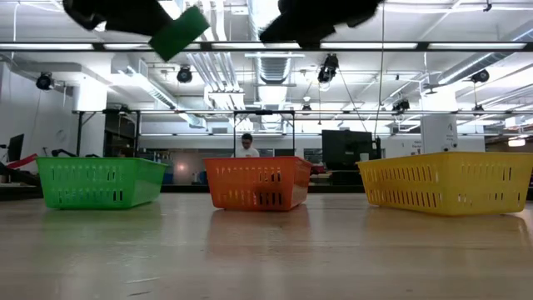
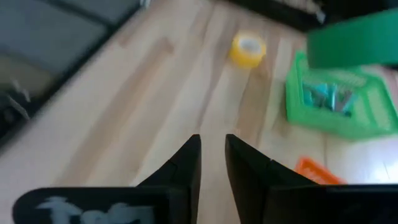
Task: Pick and place Stapler, Stapler remover, tape
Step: Put the green tape into the yellow bin
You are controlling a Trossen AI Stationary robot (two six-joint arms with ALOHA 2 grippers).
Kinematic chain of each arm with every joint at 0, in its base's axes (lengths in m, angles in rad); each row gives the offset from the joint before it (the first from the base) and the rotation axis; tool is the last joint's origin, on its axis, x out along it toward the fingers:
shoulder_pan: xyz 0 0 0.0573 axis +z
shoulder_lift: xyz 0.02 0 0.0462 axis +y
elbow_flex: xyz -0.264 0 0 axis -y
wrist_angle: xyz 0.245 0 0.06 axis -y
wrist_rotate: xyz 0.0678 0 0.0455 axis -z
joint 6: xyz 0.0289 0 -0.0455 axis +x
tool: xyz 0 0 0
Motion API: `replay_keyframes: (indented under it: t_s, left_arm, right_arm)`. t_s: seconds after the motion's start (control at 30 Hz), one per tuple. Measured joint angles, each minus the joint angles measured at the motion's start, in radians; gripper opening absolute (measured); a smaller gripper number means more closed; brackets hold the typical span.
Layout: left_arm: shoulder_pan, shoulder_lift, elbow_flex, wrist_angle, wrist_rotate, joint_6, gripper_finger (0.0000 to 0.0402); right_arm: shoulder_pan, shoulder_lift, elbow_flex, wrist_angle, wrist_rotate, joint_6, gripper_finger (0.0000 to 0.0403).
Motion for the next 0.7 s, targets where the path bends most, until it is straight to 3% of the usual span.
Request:
replay_keyframes:
  t_s: [0.23,0.53,0.7]
  left_arm:
    - [-0.001,0.0,0.018,0.164,-0.07,0.165,0.0054]
    - [-0.02,-0.001,0.022,0.333,-0.084,0.345,0.0056]
    - [-0.047,-0.001,0.022,0.415,-0.089,0.429,0.0055]
  right_arm:
    - [-0.033,0.0,-0.008,0.137,-0.024,0.01,0.0116]
    - [-0.063,0.0,-0.009,0.212,-0.048,-0.01,0.0224]
    - [-0.064,0.0,-0.011,0.273,-0.078,-0.061,0.0263]
